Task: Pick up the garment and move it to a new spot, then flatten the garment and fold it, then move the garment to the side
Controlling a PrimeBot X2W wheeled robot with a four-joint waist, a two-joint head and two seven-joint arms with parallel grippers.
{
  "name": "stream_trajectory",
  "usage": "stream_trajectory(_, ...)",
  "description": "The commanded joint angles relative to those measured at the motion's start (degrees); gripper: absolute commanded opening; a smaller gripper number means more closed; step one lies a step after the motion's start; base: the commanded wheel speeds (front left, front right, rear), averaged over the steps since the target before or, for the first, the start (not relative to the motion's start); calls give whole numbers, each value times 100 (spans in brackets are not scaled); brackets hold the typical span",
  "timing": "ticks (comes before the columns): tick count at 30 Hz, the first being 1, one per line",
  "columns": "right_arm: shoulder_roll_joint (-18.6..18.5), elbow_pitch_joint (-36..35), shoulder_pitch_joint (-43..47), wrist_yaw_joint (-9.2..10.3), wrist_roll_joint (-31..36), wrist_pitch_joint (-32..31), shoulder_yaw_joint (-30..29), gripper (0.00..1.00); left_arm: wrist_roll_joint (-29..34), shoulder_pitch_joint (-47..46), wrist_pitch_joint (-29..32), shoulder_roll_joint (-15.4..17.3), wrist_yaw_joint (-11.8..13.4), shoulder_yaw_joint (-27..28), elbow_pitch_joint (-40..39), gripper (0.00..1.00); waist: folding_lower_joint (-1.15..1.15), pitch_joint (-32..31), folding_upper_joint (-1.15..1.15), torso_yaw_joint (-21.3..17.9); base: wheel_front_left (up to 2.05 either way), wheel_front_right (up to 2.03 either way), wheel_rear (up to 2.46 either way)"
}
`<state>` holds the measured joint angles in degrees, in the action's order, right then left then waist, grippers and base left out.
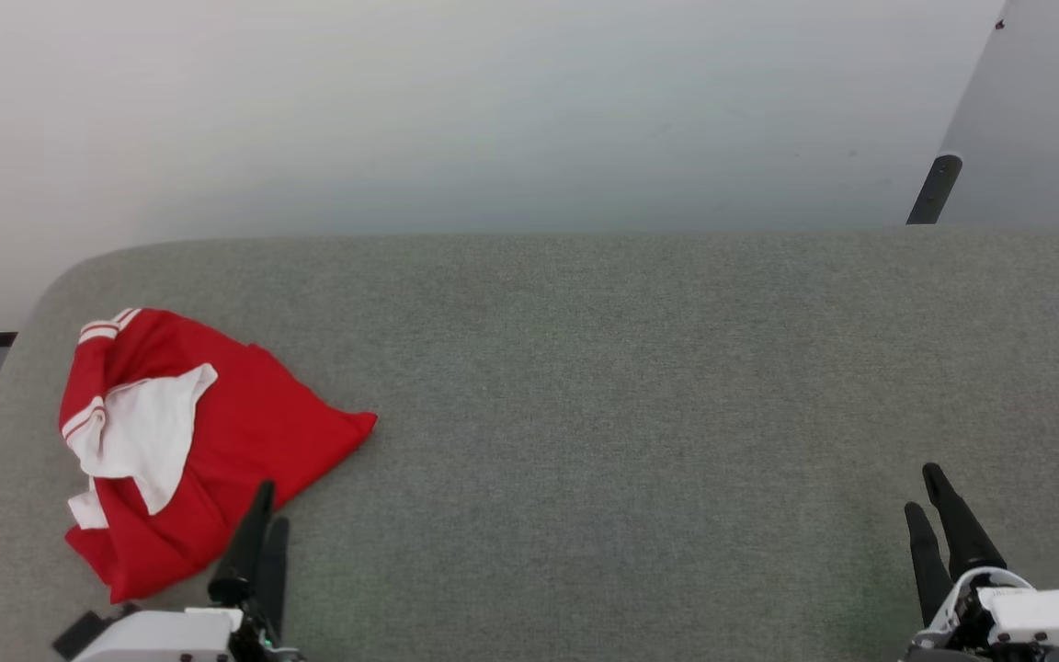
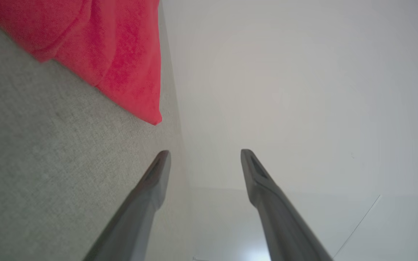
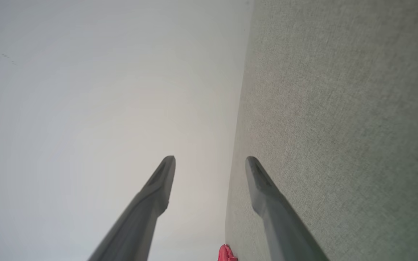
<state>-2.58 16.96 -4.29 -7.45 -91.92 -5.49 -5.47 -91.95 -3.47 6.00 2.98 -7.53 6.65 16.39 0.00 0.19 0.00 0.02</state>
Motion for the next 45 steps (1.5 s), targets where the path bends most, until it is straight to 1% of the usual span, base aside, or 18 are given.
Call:
stream_trajectory(1, -25, -60, -255, -2, 116, 80, 77, 100, 144, -157, -53, 137, 0, 29, -140, 100, 0, 1, 0, 2, 0, 0, 0)
stream_trajectory(8, -73, 106, -479, -3, 665, 297, 287, 100, 816, -166, -342, 432, 11, -96, -143, 100, 0, 4, 0, 4, 0, 0, 0)
stream_trajectory(15, -119, 284, -671, -3, 1571, 483, 472, 100, 1648, -207, -538, 626, 59, -142, -174, 100, 0, 8, 0, 9, 0, 0, 0)
stream_trajectory(23, -118, 445, -842, -3, 2878, 669, 631, 100, 2698, -164, -725, 721, 75, -115, -300, 100, 0, 13, 0, 12, 0, 0, 0)
stream_trajectory(30, -74, 528, -917, -3, 3864, 805, 668, 100, 3514, -86, -875, 768, 54, -147, -396, 100, 0, 5, 0, 11, 0, 0, 0)
stream_trajectory(39, -30, 531, -1027, -4, 4882, 982, 573, 100, 4445, -39, -1071, 878, 22, -169, -487, 100, 0, -3, 0, -3, 0, 0, 0)
stream_trajectory(45, -27, 568, -1054, -4, 5231, 1067, 617, 100, 4950, 4, -1181, 991, 6, -254, -482, 100, 0, -14, 0, -14, 0, 0, 0)
